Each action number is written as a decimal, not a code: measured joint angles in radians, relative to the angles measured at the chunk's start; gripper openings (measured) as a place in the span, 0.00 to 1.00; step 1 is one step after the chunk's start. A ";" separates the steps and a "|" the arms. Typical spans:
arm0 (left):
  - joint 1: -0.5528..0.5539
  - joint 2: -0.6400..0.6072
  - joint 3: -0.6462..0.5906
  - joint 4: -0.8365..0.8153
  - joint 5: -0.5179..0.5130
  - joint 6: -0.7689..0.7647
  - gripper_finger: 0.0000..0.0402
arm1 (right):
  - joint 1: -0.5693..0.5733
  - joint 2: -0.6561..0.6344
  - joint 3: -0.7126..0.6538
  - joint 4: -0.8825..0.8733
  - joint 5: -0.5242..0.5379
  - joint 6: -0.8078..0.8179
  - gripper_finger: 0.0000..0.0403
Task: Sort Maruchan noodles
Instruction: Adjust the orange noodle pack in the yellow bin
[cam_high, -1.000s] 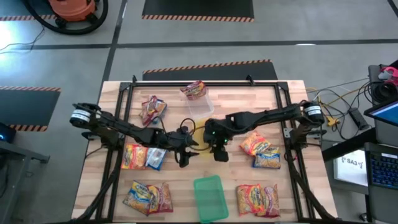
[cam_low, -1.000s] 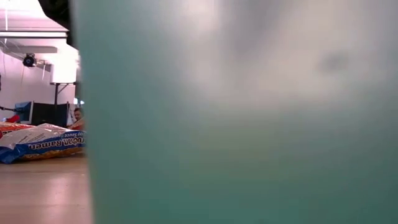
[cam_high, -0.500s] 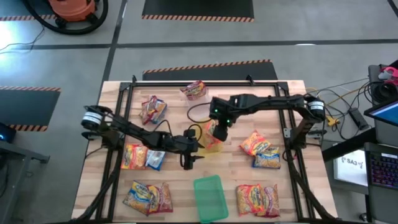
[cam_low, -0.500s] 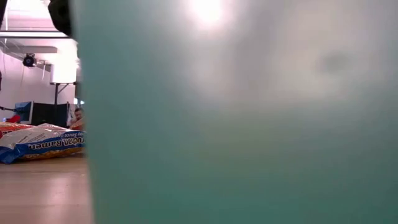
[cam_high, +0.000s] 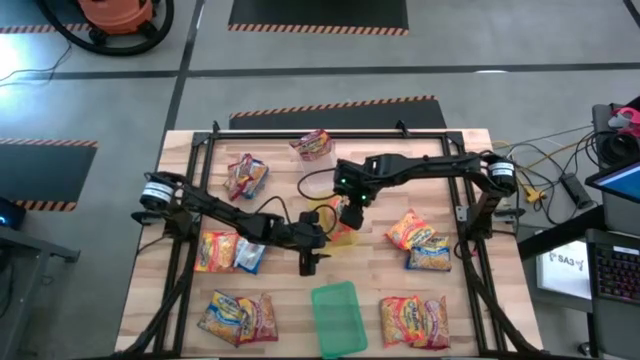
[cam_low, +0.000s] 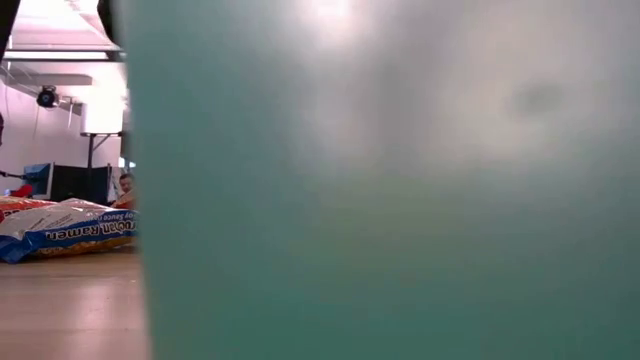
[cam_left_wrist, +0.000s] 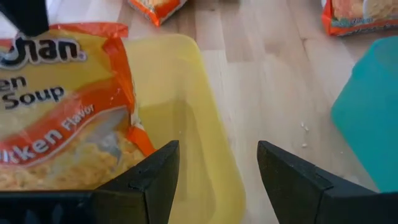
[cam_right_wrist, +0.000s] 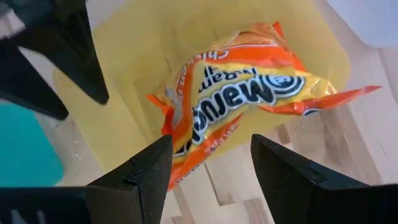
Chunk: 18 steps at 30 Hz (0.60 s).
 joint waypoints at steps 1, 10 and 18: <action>0.000 -0.003 0.000 -0.008 0.000 0.001 0.50 | 0.000 0.004 0.000 0.003 0.000 -0.001 0.52; 0.000 -0.006 0.000 -0.016 0.025 -0.001 0.42 | 0.000 0.046 0.000 0.036 0.001 -0.020 0.52; 0.000 -0.005 -0.001 -0.017 0.031 0.016 0.31 | 0.000 0.068 0.000 0.090 0.001 -0.046 0.51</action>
